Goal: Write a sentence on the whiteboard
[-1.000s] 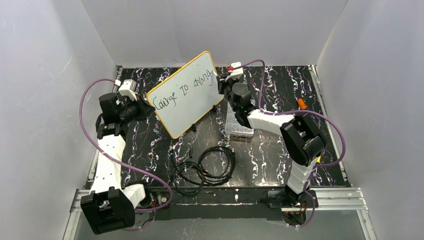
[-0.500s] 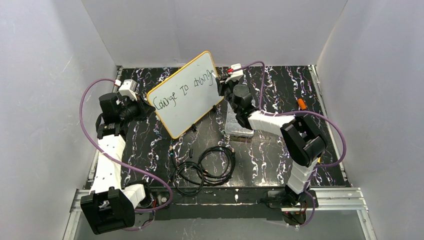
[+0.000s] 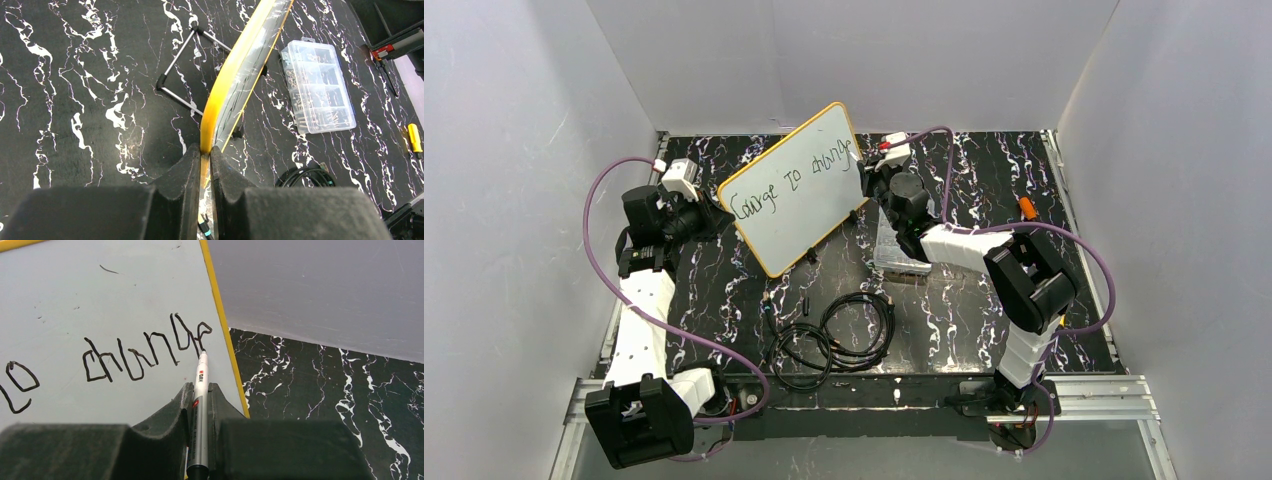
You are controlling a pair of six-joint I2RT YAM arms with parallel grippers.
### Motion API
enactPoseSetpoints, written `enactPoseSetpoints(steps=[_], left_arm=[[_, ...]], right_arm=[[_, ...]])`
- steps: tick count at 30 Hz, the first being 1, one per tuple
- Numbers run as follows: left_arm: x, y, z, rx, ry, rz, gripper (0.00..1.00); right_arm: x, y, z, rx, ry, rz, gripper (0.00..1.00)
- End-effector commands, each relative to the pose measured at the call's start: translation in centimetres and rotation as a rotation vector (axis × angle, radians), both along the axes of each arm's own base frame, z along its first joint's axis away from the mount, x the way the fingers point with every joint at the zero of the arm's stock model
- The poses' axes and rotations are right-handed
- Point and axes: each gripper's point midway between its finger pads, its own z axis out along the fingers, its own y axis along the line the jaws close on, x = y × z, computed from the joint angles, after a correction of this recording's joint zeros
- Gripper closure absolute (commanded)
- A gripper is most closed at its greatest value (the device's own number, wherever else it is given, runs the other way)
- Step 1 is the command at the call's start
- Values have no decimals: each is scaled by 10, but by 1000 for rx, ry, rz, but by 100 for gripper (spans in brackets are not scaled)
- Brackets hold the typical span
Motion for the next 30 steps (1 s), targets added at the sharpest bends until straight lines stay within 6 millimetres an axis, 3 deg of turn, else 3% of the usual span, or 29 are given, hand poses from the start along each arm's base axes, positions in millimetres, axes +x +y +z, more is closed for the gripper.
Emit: enactPoseSetpoints(steps=[1,21,26,30], left_arm=[[-1,-2,2,0,-6,-13,100],[-1,-2,2,3,-6,-11,100],[-1,-1,2,4,-6,-8,100],[-1,-1,3,2,-6,-7,100]], right_arm=[[3,-4,17,23,-33,-33,99],[19,-12,24,15,-50,-98,99],[5,-22,35,23,-60,-89,99],[-21,-26,50,36,-55,-19,99]])
